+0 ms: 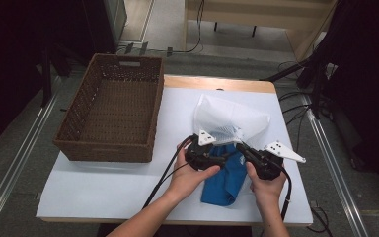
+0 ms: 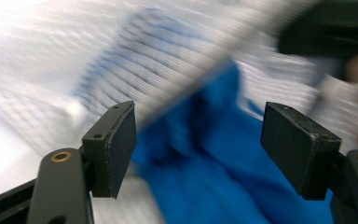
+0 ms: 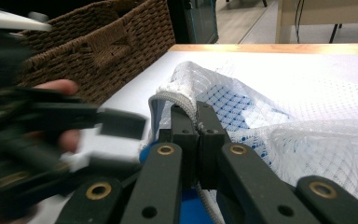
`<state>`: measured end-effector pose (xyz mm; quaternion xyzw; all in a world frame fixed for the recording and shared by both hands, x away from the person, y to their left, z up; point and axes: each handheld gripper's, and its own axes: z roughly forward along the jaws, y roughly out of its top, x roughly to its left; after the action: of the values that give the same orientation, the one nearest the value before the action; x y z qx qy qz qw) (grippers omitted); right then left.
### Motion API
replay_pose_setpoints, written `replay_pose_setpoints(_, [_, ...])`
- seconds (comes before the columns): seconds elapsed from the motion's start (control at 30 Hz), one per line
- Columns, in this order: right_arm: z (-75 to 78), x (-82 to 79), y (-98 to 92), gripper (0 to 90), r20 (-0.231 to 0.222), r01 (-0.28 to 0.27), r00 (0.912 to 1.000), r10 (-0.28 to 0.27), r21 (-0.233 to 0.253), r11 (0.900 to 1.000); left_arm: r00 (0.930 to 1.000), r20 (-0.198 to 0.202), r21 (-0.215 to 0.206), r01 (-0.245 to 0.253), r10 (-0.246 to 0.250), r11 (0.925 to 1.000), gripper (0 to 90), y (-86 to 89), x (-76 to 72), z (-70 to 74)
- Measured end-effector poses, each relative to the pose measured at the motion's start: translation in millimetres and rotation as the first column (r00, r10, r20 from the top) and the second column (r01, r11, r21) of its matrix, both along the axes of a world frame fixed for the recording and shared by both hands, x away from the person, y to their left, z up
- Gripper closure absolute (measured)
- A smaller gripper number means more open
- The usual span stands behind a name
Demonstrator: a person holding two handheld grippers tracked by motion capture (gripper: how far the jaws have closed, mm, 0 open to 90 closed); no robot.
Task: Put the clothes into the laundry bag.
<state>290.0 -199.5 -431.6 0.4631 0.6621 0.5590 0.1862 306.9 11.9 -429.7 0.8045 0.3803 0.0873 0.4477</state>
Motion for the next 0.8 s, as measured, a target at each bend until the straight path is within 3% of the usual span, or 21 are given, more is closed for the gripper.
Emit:
replay_pose_setpoints(0.07, [0.0,0.3,0.3,89.6,0.002,0.001,1.0,-0.001,-0.003,1.0,0.9983,-0.021,0.034,0.055,-0.054,0.9979,24.6,-9.1,-13.8,-5.0])
replay_pose_setpoints(0.13, [0.1,0.5,0.9,89.6,0.001,0.001,1.0,-0.001,-0.003,1.0,0.993,-0.054,0.075,0.109,-0.105,0.9912,21.4,-20.4,-23.4,-16.1])
replay_pose_setpoints(0.27, [-0.8,-0.2,0.8,89.6,-0.005,-0.001,1.0,0.001,-0.009,1.0,0.9864,-0.119,0.171,0.133,-0.114,0.9762,22.0,-36.4,-27.4,-39.5])
replay_pose_setpoints(0.33, [-1.2,-0.6,0.7,89.6,-0.01,0.0,0.9999,0.0,-0.009,1.0,0.993,-0.075,0.202,0.105,-0.091,0.9738,30.0,-38.4,-28.9,-40.7])
replay_pose_setpoints(0.37, [-1.5,-0.4,0.2,89.6,-0.01,0.0,0.9999,0.0,-0.011,1.0,0.9942,-0.075,0.191,0.09,-0.077,0.9774,42.7,-37.2,-27.2,-40.0])
replay_pose_setpoints(0.43, [-2.2,0.3,-1.1,89.6,-0.009,-0.002,1.0,0.002,-0.011,1.0,0.9865,-0.142,0.121,0.098,-0.081,0.9878,62.3,-31.1,-19.5,-37.4])
replay_pose_setpoints(0.47, [-2.3,0.3,-1.5,89.6,-0.011,0.0,0.9999,0.0,-0.007,1.0,0.9849,-0.151,0.097,0.1,-0.085,0.9902,71.4,-28.4,-16.4,-35.7])
replay_pose_setpoints(0.53, [-1.7,0.2,-1.9,89.6,-0.008,0.001,1.0,-0.001,-0.006,1.0,0.9909,-0.121,0.071,0.069,-0.06,0.9951,76.7,-23.7,-14.2,-28.9])
replay_pose_setpoints(0.6, [-0.4,-0.4,-1.6,89.6,-0.006,-0.001,1.0,0.001,-0.006,1.0,0.996,-0.086,0.015,0.025,-0.024,0.9996,80.6,-19.2,-10.7,-19.8])
replay_pose_setpoints(0.7, [1.3,-0.8,-0.7,89.6,0.002,-0.003,1.0,0.003,-0.002,1.0,0.997,-0.077,-0.085,-0.014,0.008,0.9963,80.9,-9.5,-0.7,-5.7])
replay_pose_setpoints(0.8, [2.0,-1.3,-0.4,89.6,0.007,-0.002,1.0,0.002,-0.001,1.0,0.9977,-0.037,-0.09,-0.059,0.056,0.9942,81.1,-6.7,7.0,2.7])
